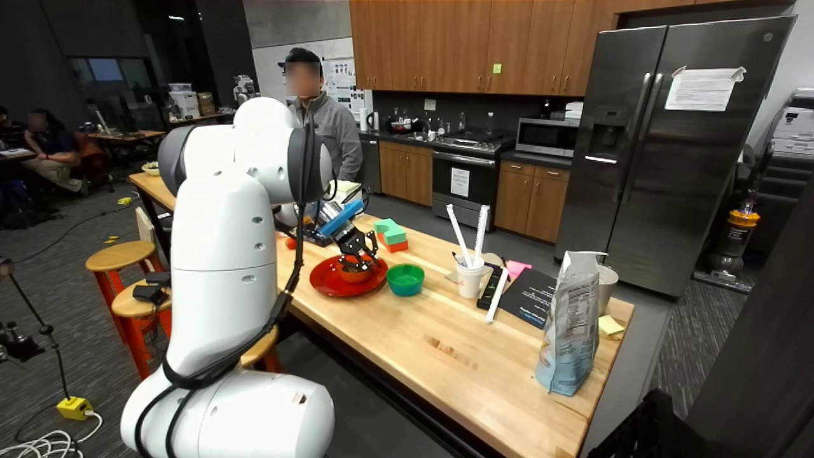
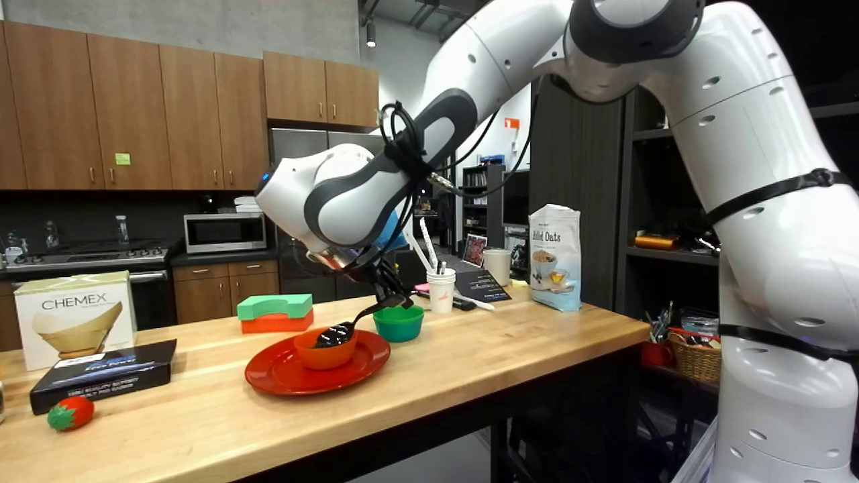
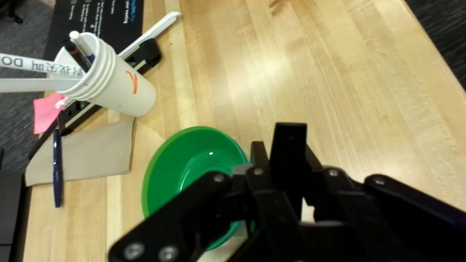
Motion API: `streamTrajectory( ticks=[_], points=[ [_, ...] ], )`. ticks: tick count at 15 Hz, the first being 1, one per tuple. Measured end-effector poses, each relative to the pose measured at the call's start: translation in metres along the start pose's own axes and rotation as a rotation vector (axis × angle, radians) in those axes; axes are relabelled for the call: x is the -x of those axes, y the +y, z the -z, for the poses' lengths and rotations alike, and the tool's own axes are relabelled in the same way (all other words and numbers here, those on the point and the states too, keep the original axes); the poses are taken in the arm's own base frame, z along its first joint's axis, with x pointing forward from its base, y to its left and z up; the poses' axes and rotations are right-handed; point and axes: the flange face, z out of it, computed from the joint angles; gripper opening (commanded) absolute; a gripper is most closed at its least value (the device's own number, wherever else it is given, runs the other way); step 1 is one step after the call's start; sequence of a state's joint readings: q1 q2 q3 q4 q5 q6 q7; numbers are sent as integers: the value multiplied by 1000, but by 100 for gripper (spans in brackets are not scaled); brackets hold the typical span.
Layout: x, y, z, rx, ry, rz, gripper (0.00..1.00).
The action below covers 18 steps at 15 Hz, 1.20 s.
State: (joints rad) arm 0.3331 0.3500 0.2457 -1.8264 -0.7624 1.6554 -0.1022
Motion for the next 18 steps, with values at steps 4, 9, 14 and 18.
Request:
streamTrajectory(
  ticks=[4, 9, 14, 18],
  points=[
    [-8, 1, -3, 123, 6, 39, 6],
    [-11, 2, 2, 251, 0, 84, 6],
    [-17, -1, 2, 262, 8, 157, 6],
    [-21, -4, -2, 256, 5, 237, 6]
  ],
)
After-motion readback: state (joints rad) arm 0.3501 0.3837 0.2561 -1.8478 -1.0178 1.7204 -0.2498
